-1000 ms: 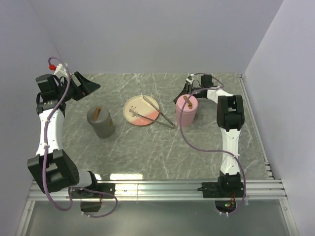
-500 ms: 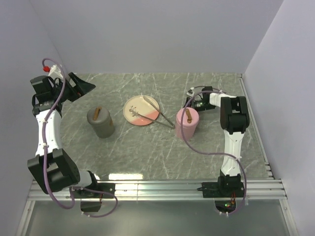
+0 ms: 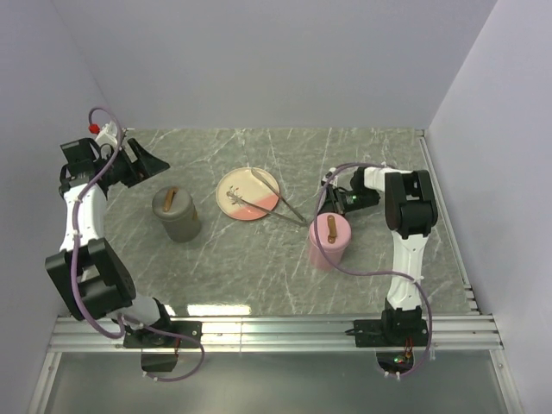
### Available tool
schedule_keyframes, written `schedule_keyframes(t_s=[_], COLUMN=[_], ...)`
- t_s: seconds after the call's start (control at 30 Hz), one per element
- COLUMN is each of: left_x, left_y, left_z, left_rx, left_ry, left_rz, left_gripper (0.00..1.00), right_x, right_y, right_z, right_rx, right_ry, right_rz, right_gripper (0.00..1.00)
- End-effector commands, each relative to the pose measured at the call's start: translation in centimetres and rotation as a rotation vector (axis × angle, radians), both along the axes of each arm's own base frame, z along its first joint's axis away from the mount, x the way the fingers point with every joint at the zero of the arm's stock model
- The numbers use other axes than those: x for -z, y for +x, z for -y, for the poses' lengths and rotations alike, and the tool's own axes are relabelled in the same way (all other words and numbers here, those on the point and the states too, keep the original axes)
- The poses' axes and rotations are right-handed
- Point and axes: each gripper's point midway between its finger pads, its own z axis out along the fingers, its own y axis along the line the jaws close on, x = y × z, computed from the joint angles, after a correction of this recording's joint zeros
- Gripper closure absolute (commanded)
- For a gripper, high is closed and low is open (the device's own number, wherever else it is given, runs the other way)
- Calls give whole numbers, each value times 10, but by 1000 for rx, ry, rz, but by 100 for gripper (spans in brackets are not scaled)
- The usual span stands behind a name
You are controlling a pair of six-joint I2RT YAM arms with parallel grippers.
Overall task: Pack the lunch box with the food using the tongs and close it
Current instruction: Move the packing box to the center of the board.
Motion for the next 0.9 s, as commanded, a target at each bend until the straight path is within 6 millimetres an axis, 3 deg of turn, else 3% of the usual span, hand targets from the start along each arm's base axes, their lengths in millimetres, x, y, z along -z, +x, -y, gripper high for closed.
schedule_keyframes(t_s=[0.0, 0.27, 0.43, 0.5, 0.53, 0.6, 0.63, 0.67, 0.7, 0.73, 0.77, 0.8, 0.87], left_x=[2, 7, -4, -14, -16, -30, -38, -41, -44, -52, -49, -49, -43], left_y=[-1, 6, 6, 4, 2, 1, 4, 5, 6, 7, 10, 13, 21], left_z=[-6, -19, -22, -21, -20, -20, -22, -23, -23, -23, -24, -26, -31], left_rx=[69, 28, 17, 20, 25, 20, 13, 12, 21, 25, 31, 20, -5], left_ry=[19, 61, 93, 107, 112, 133, 146, 148, 149, 149, 137, 127, 106], left_rz=[0, -17, -1, 22, 29, 65, 91, 95, 101, 111, 99, 92, 68], left_gripper=[17, 19, 18, 17, 17, 15, 15, 15, 15, 15, 15, 16, 16], right_x=[-40, -53, -84, -101, -98, -110, -92, -101, -116, -125, -126, -140, -144], right_y=[-2, 24, 42, 39, 44, 43, 64, 74, 72, 81, 84, 87, 89], right_z=[-5, 1, 8, 16, 19, 30, 39, 43, 51, 54, 60, 60, 63], right_rx=[8, 81, 108, 128, 125, 175, 223, 323, 397, 446, 467, 467, 449], right_ry=[135, 175, 187, 172, 143, 59, -92, -149, -191, -226, -296, -308, -318], right_rz=[39, 2, 54, 31, 92, 27, 159, 76, 168, 259, 325, 375, 378], right_gripper=[68, 64, 63, 62, 62, 62, 62, 62, 61, 59, 57, 57, 56])
